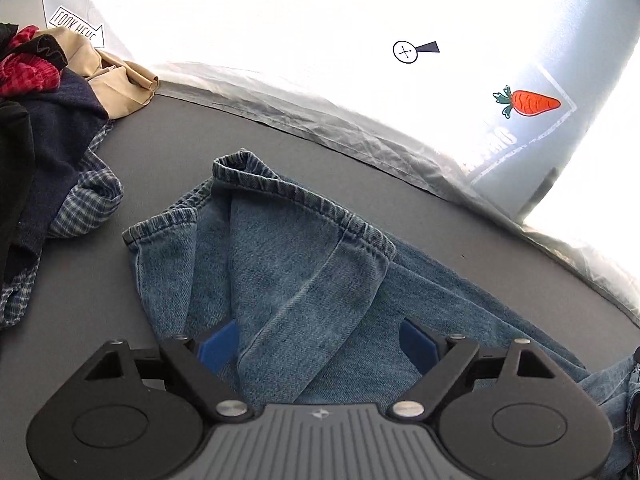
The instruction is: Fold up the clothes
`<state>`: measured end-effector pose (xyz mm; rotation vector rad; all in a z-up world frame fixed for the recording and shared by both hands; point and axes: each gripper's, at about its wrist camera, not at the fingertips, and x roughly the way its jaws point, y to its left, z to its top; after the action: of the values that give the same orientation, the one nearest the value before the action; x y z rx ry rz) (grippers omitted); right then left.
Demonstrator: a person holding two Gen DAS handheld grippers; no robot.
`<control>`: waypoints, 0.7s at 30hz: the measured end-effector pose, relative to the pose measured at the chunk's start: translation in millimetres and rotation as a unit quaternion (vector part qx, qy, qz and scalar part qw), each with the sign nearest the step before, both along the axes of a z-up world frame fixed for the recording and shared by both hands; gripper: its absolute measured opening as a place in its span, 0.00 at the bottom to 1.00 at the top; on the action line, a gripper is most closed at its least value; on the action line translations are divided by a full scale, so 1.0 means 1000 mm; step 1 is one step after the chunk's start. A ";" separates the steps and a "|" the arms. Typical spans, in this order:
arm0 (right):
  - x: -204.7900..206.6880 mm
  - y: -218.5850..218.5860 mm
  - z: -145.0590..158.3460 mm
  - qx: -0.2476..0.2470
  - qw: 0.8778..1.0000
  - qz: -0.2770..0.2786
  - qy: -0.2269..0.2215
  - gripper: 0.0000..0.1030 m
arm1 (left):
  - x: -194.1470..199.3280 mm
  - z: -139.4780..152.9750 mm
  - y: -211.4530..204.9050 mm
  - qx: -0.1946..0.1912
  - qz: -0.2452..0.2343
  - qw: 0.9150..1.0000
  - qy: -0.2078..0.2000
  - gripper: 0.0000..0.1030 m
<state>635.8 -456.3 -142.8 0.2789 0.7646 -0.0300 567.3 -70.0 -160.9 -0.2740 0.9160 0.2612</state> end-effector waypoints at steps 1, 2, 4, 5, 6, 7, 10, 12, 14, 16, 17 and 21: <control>0.011 0.000 -0.006 0.012 1.000 -0.002 0.010 0.42 | 0.011 -0.004 0.000 0.003 -0.002 1.000 0.000 0.86; 0.019 0.002 -0.012 0.026 0.999 -0.002 0.020 0.42 | 0.021 -0.008 0.000 0.004 -0.003 1.000 0.001 0.86; 0.031 0.009 -0.021 0.054 0.998 0.012 0.031 0.42 | 0.034 -0.014 -0.001 0.003 -0.009 1.000 -0.001 0.86; 0.034 0.016 -0.025 0.067 0.997 0.026 0.036 0.42 | 0.039 -0.018 -0.001 0.003 -0.011 1.000 0.001 0.86; 0.036 0.023 -0.029 0.069 0.996 0.031 0.040 0.43 | 0.043 -0.022 -0.002 0.006 -0.011 1.000 0.004 0.86; 0.037 0.030 -0.032 0.070 0.996 0.034 0.045 0.43 | 0.047 -0.027 -0.003 0.011 -0.008 1.000 0.009 0.86; 0.038 0.044 -0.040 0.077 0.995 0.030 0.058 0.43 | 0.052 -0.041 0.000 0.012 0.028 0.999 0.015 0.78; 0.036 0.048 -0.042 0.081 0.994 0.015 0.071 0.43 | 0.051 -0.044 0.005 -0.005 0.048 0.999 0.013 0.42; 0.033 0.048 -0.041 0.078 0.994 0.002 0.081 0.43 | 0.045 -0.041 0.009 -0.022 0.057 0.998 0.000 0.15; 0.027 0.045 -0.035 0.069 0.995 -0.005 0.078 0.43 | 0.035 -0.031 0.008 -0.026 0.057 0.998 -0.020 0.04; 0.023 0.043 -0.032 0.063 0.995 -0.008 0.075 0.43 | 0.028 -0.023 0.006 -0.022 0.051 0.998 -0.035 0.02; 0.006 0.027 -0.019 0.029 0.997 -0.039 0.068 0.43 | -0.010 0.018 -0.001 -0.017 0.022 0.996 -0.087 0.01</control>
<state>641.8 -429.8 -161.4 0.3653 0.8896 -0.1017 556.8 -70.5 -142.8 -0.3440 0.7436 0.2587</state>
